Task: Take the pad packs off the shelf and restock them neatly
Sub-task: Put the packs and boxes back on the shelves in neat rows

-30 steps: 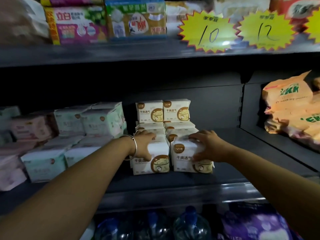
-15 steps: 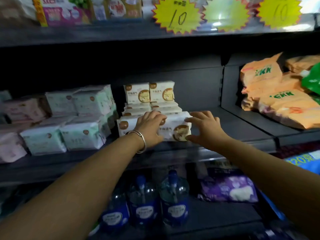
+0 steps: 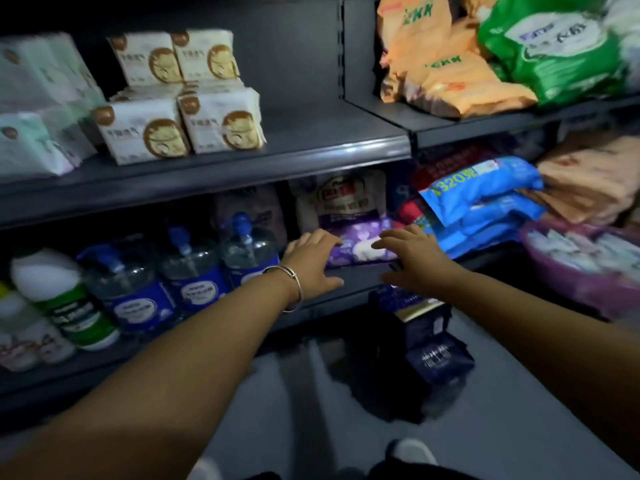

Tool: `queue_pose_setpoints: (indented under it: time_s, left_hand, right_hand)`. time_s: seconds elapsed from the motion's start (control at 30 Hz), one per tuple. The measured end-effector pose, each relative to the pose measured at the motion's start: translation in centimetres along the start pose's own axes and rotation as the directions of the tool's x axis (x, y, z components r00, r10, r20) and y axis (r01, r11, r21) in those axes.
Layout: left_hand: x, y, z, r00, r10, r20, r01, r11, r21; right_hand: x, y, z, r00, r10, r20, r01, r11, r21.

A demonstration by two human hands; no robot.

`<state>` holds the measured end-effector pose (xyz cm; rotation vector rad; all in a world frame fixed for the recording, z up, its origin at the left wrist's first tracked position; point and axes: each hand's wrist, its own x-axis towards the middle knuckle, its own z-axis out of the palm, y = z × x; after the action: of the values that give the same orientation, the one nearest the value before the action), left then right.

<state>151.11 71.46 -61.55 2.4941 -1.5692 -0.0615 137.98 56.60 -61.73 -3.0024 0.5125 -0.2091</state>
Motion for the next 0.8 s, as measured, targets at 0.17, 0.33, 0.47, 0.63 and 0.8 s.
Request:
queue_pose_setpoints:
  time_s: [0.17,0.33,0.47,0.63,0.8]
  left_hand:
    - [1.1,2.9,5.0,0.990,0.027,0.135,-0.024,0.999,-0.024]
    - [2.8,2.6,7.1,0.966,0.044,0.254,-0.030,0.998,-0.058]
    - [4.7,2.2,8.4,0.944,0.031,0.327,-0.008,0.997,-0.072]
    - [7.9,3.1,10.7,0.910,-0.022,0.414,0.091,0.985,-0.147]
    - [10.9,3.8,13.1,0.866,-0.099,0.491,0.228,0.950,-0.212]
  right_hand:
    - [-2.8,4.4,2.1,0.972,0.141,0.187,-0.133,0.990,-0.054]
    - [-2.5,6.2,3.9,0.884,0.221,0.413,-0.149,0.969,-0.199]
    - [-0.6,7.1,5.5,0.839,0.230,0.493,-0.155,0.970,-0.187]
    - [0.0,10.0,8.3,0.798,0.177,0.576,-0.380,0.890,0.252]
    - [0.7,12.0,9.6,0.755,0.244,0.609,-0.605,0.617,0.503]
